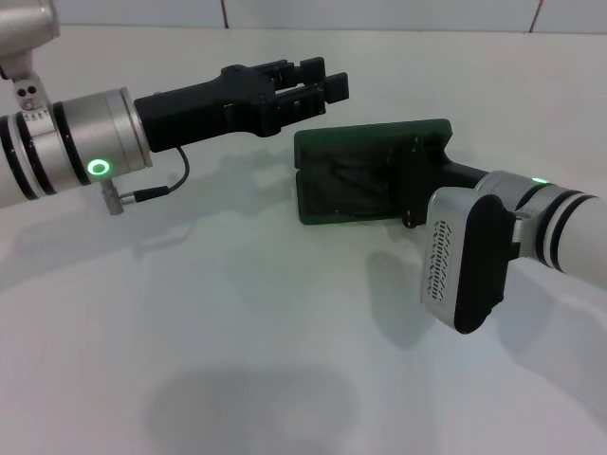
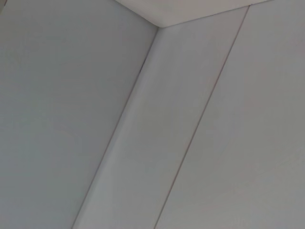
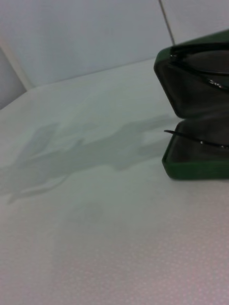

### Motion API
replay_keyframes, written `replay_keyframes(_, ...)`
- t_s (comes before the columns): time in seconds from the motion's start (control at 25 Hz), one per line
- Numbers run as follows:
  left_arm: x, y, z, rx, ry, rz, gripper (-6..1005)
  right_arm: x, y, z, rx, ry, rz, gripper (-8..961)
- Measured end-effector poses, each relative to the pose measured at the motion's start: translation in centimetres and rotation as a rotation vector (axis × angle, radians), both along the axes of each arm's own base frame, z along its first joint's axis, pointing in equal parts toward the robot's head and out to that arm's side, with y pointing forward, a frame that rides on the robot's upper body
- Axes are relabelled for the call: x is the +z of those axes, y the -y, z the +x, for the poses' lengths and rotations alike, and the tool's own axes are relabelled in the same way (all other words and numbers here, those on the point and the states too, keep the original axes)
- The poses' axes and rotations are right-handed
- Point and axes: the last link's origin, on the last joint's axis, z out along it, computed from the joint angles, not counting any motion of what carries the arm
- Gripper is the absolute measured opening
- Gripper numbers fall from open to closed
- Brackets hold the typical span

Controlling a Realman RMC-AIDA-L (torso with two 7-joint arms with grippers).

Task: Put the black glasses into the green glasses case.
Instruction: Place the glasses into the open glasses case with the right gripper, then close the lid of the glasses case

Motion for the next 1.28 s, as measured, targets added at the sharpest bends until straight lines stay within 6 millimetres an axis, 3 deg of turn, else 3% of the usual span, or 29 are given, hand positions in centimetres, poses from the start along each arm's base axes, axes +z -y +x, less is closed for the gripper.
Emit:
replay_keyframes(0.44, 0.0, -0.2, 0.2, -0.006, -0.001, 0.000, 542, 0.3, -0.2, -0.1, -0.029, -0.041, 0.022, 240)
replay_keyframes(0.68, 0.0, 0.0, -0.1, 0.003, -0.001, 0.001, 542, 0.0, 0.3, -0.1, -0.060, -0.074, -0.028, 360)
replay_keyframes(0.92, 0.0, 0.0, -0.1, 0.002, -0.001, 0.003, 542, 0.2, 0.5, 0.2, -0.098, -0.113, -0.038, 361)
replay_keyframes(1.12, 0.0, -0.5, -0.7, 0.045, -0.015, 0.038, 543, 1.6, 0.4, -0.4, -0.161, -0.228, -0.134, 362)
replay_keyframes(1.28, -0.2, -1.6, -1.3, 0.120, -0.042, 0.080, 543, 4.8, 0.5, -0.2, -0.215, -0.372, -0.325, 362)
